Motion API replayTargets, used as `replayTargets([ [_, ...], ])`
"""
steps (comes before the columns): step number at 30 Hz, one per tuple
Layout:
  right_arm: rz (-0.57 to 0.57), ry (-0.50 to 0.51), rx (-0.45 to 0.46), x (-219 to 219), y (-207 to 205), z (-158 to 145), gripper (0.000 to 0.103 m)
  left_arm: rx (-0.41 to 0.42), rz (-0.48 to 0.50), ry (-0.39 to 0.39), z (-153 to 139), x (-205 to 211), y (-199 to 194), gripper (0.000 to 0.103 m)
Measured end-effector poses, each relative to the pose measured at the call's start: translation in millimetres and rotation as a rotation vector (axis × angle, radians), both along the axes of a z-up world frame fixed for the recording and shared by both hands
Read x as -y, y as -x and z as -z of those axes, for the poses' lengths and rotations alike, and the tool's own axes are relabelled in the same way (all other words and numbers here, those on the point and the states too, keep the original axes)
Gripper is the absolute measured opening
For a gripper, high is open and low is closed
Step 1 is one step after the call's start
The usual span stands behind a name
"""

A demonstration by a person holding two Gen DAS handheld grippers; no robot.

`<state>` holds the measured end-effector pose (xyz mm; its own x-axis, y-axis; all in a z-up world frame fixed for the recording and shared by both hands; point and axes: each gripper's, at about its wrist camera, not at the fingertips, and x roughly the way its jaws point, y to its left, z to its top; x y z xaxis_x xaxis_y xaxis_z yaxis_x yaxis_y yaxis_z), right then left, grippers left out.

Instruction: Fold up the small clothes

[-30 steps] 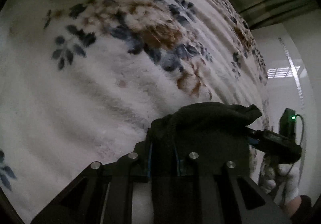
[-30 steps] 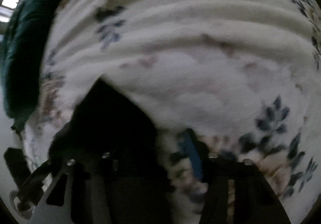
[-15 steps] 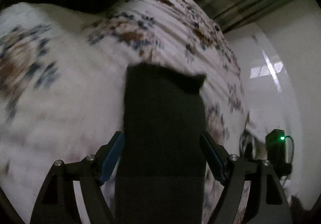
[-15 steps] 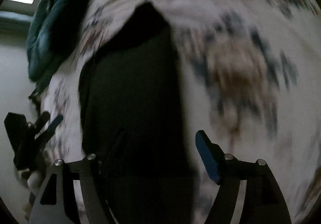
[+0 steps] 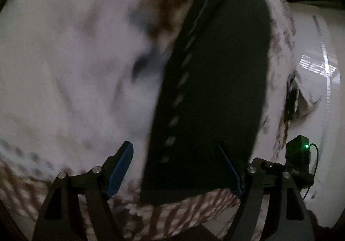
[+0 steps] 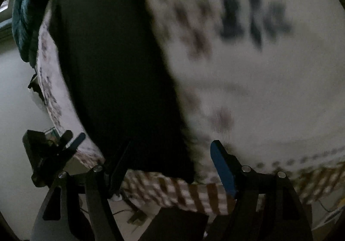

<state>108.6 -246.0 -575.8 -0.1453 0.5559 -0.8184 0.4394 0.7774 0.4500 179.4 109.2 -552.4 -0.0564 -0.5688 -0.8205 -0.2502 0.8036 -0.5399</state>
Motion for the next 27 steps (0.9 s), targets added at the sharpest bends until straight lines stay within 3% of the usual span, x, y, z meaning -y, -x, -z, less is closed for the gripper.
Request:
replayTargets([
  [2,0.017,-0.034,-0.001,-10.8,13.4,22.7,0.076,0.014,-0.005,0.007,9.1,4.7,10.3,0.077],
  [4,0.039,-0.043,0.034,-22.5,17.6,35.4,0.077,0.064,0.008,-0.001,-0.3,11.2,12.9,0.077],
  [5,0.049,-0.039,0.050,-24.7,19.9,36.0,0.077,0.089,0.045,-0.016,-6.1,20.1,13.7,0.068],
  [6,0.069,-0.049,0.067,-27.5,22.1,35.1,0.077,0.110,0.070,-0.015,-10.0,26.2,15.5,0.051],
  [7,0.075,-0.056,0.073,-30.9,23.4,35.5,0.076,0.127,0.109,-0.044,-15.0,34.6,17.4,0.007],
  [8,0.083,-0.065,0.076,-33.3,24.7,35.2,0.071,0.136,0.126,-0.064,-15.5,38.6,18.4,0.008],
  [10,0.109,-0.091,0.066,-41.8,22.8,37.2,0.045,0.144,0.099,-0.040,-20.3,37.6,19.8,0.008],
  [11,0.107,-0.094,0.056,-43.7,22.1,37.8,0.024,0.142,0.077,-0.031,-22.6,34.9,19.5,0.008],
  [12,0.105,-0.101,0.051,-47.1,23.8,37.6,0.015,0.140,0.060,-0.010,-25.5,32.1,19.0,0.008],
  [20,0.112,-0.149,0.171,-46.0,21.7,-17.8,0.011,0.191,-0.029,0.096,-75.5,14.8,13.4,0.008],
  [27,0.128,-0.183,0.352,-24.9,-29.5,-100.9,0.011,0.327,-0.111,0.211,-129.3,16.7,-61.1,0.008],
])
